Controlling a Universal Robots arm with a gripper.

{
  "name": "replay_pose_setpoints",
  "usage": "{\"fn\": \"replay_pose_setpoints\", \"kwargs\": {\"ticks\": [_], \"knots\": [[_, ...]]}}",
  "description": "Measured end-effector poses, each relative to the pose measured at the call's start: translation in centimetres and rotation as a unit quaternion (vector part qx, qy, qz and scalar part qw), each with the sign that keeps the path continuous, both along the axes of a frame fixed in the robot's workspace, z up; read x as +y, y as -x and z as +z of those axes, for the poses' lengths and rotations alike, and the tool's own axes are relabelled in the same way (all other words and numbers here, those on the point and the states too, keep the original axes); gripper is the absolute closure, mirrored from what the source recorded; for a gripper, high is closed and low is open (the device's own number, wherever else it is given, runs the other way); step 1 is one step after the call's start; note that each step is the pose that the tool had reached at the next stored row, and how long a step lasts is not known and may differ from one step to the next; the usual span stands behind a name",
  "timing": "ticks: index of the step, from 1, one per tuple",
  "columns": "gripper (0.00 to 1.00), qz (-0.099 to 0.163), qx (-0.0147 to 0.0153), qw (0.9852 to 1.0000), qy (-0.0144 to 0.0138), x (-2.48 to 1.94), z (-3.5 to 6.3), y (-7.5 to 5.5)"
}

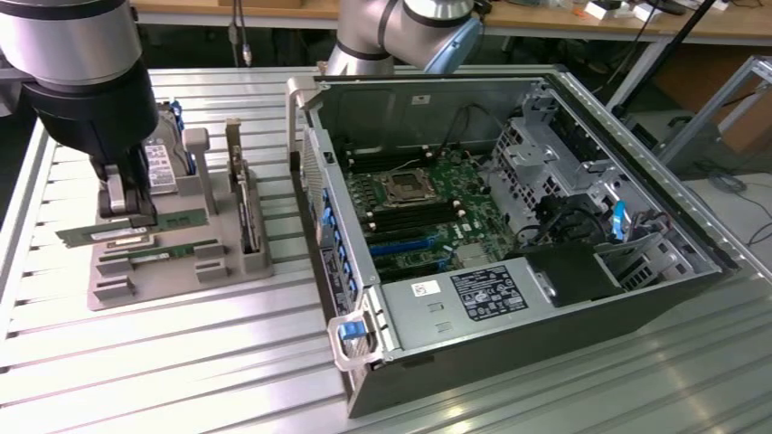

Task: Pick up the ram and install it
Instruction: 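Pick up the ram and move it above insertion slot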

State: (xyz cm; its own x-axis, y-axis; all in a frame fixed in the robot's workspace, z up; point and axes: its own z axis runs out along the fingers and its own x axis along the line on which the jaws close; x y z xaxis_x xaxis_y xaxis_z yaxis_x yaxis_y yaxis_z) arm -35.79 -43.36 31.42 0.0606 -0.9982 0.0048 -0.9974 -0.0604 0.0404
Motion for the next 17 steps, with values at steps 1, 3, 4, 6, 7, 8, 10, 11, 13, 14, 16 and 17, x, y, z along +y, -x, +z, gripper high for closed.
{"fn": "replay_pose_setpoints", "kwargs": {"ticks": [1,3,4,6,7,8,10,11,13,14,16,17], "knots": [[0.88,0.000,0.0000,1.0000,0.0000,0.00,0.12,0.0],[0.88,0.000,0.0000,1.0000,0.0000,0.00,0.36,0.0],[0.88,0.000,0.0000,1.0000,0.0000,0.00,0.48,0.0],[0.88,0.000,-0.0001,1.0000,-0.0001,0.00,0.63,0.0],[0.88,0.000,-0.0001,1.0000,0.0000,0.00,0.68,0.0],[0.88,0.000,-0.0001,1.0000,0.0000,0.00,0.73,0.0],[0.88,0.000,-0.0001,1.0000,0.0000,0.00,0.88,0.0],[0.88,0.000,-0.0001,1.0000,0.0000,0.00,1.01,0.0],[0.88,0.000,0.0000,1.0000,0.0000,0.00,1.20,0.0],[0.88,0.000,-0.0001,1.0000,0.0000,0.00,1.34,0.0],[0.88,0.000,-0.0001,1.0000,0.0000,0.00,1.57,0.0],[0.88,0.000,-0.0001,1.0000,-0.0001,0.00,1.61,0.0]]}}
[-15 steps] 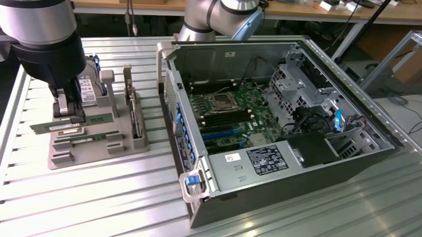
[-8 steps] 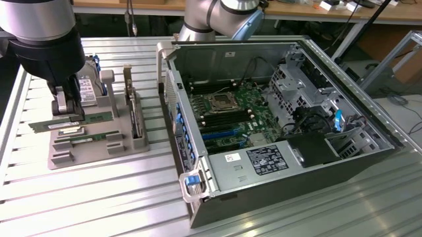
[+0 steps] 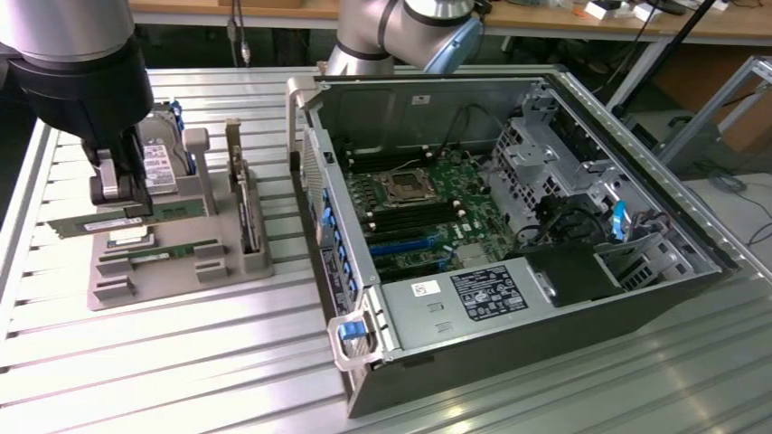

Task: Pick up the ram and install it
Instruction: 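Pick up the ram and move it above insertion slot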

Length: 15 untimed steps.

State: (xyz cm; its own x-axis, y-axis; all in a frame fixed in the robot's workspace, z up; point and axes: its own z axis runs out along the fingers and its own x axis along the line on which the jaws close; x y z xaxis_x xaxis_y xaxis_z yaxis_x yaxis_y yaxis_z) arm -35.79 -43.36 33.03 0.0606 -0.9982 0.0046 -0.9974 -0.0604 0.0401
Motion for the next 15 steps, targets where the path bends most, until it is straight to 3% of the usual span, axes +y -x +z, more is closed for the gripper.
{"fn": "replay_pose_setpoints", "kwargs": {"ticks": [15], "knots": [[0.88,0.000,0.0001,1.0000,0.0001,0.00,1.06,0.0]]}}
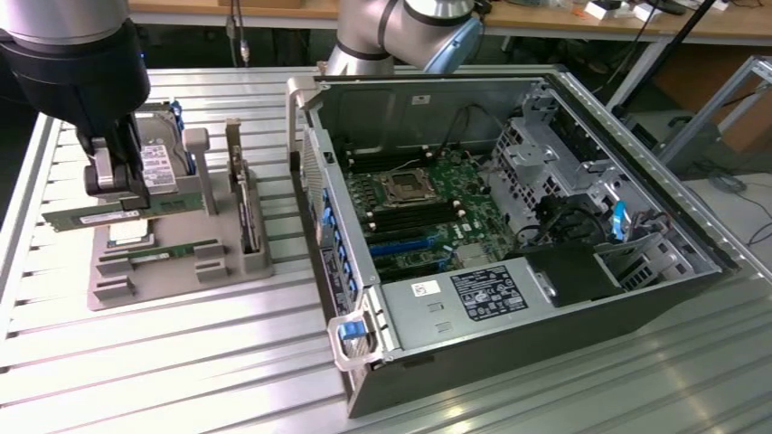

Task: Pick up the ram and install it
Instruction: 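Pick up the ram and move it above insertion slot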

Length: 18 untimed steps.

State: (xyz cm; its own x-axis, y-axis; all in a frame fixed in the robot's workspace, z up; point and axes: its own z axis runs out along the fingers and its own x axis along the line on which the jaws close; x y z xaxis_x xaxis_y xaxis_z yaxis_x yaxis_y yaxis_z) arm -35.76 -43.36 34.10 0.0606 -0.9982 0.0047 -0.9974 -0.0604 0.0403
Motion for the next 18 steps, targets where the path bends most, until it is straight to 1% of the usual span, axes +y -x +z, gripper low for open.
{"fn": "replay_pose_setpoints", "kwargs": {"ticks": [9,18], "knots": [[0.88,0.000,0.0000,1.0000,0.0000,0.00,0.71,0.0],[0.88,0.000,0.0000,1.0000,0.0000,0.00,1.19,0.0]]}}
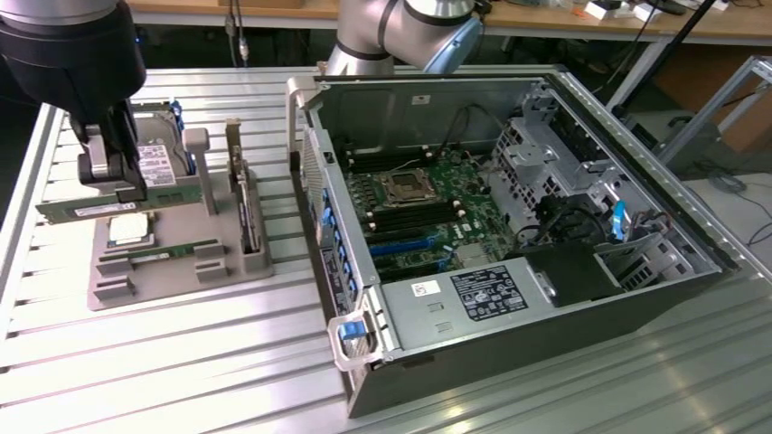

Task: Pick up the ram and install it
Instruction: 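Pick up the ram and move it above insertion slot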

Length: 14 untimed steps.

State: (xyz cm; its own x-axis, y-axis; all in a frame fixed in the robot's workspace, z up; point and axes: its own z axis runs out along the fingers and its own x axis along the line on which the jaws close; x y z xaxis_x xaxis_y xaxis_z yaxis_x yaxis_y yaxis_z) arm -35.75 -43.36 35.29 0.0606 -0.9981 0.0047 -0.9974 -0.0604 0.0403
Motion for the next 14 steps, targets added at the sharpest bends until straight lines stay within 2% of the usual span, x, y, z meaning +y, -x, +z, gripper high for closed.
{"fn": "replay_pose_setpoints", "kwargs": {"ticks": [14], "knots": [[0.88,0.000,0.0000,1.0000,0.0000,0.00,1.08,-0.02]]}}
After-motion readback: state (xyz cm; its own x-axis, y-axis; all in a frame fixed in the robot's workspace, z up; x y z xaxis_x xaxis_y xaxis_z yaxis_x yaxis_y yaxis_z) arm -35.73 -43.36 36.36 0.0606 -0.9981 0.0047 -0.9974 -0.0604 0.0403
